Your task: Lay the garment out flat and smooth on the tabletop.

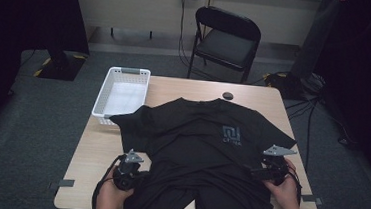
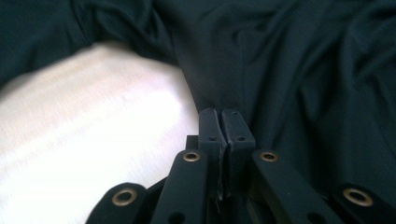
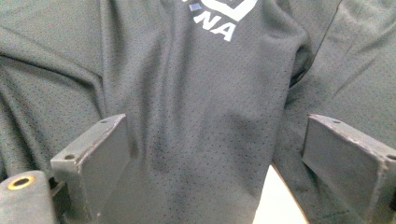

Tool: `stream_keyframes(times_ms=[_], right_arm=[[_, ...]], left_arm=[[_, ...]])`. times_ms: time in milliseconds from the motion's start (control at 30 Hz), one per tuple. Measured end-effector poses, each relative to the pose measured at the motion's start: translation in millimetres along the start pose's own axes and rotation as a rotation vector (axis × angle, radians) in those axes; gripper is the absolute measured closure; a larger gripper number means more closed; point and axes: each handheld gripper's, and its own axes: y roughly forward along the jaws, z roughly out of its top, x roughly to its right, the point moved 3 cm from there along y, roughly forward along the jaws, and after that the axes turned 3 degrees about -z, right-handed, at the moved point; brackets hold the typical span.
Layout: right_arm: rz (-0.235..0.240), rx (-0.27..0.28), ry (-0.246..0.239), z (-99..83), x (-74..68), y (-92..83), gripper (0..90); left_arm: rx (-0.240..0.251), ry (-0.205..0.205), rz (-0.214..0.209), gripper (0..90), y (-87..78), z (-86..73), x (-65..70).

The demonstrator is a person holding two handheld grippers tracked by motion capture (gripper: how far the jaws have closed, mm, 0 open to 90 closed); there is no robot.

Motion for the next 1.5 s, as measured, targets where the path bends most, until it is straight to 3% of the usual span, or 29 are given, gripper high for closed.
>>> stream_keyframes(times_ms=[200,233,267,300,333,433,500,600,733,833,867,967,1067,1233,1300,1333,1367,1400,1467,1500], right_arm=[[0.000,0.000,0.000,0.0,0.0,0.0,6.4],[0.000,0.000,0.000,0.0,0.0,0.0,6.4],[0.000,0.000,0.000,0.0,0.0,0.0,6.4],[0.000,0.000,0.000,0.0,0.0,0.0,6.4],[0.000,0.000,0.000,0.0,0.0,0.1,6.4],[0.000,-0.001,0.000,0.4,-0.2,0.4,6.4],[0.000,-0.001,0.000,0.4,-0.2,0.5,6.4],[0.000,-0.001,0.000,0.4,-0.2,0.5,6.4],[0.000,-0.001,0.001,0.4,-0.2,0.5,6.4],[0.000,-0.001,0.001,0.4,-0.2,0.4,6.4],[0.000,-0.001,0.001,0.4,-0.2,0.4,6.4],[0.000,0.000,0.000,0.4,-0.2,0.5,6.4],[0.000,-0.001,0.001,0.4,-0.2,0.5,6.4],[0.000,-0.001,0.001,0.4,-0.2,0.5,6.4],[0.000,0.000,0.001,0.4,-0.2,0.5,6.4],[0.000,0.000,0.001,0.4,-0.2,0.5,6.4],[0.000,0.000,0.001,0.4,-0.2,0.5,6.4],[0.000,0.000,0.001,0.4,-0.2,0.5,6.4],[0.000,0.000,0.001,0.4,-0.2,0.5,6.4],[0.000,0.000,0.001,0.4,-0.2,0.5,6.4]], left_arm=[[-0.012,0.018,-0.007,85.3,-13.9,-16.6,4.8],[0.000,0.020,0.001,68.6,-15.5,-17.2,3.8],[0.024,0.028,0.017,68.6,-16.2,-16.3,1.7],[0.058,0.028,0.045,53.8,-17.0,-13.9,-1.3],[0.082,0.015,0.058,46.4,-17.8,-10.0,-4.8],[0.142,-0.018,0.089,49.5,-14.5,8.5,-17.2],[0.157,-0.024,0.111,51.6,-6.1,21.7,-25.7],[0.152,-0.051,0.131,56.5,10.8,33.9,-34.9],[0.121,-0.025,0.216,56.8,24.9,38.7,-39.5],[0.102,-0.017,0.192,64.4,29.4,36.5,-38.1],[0.095,-0.015,0.169,70.4,29.1,36.5,-37.0],[0.072,-0.006,0.162,85.1,28.2,38.2,-35.6],[0.066,-0.017,0.168,87.3,25.8,39.4,-41.5],[0.088,-0.076,0.213,87.9,12.9,36.6,-70.3],[0.135,-0.118,0.209,87.7,7.9,36.3,-81.6],[0.153,-0.118,0.211,86.5,6.5,36.3,-84.1],[0.161,-0.096,0.243,79.6,4.8,36.2,-85.2],[0.178,-0.080,0.254,67.0,4.1,36.1,-84.5],[0.210,-0.089,0.237,45.7,1.0,33.9,-78.3],[0.203,-0.075,0.229,42.2,-1.2,31.5,-73.8]])
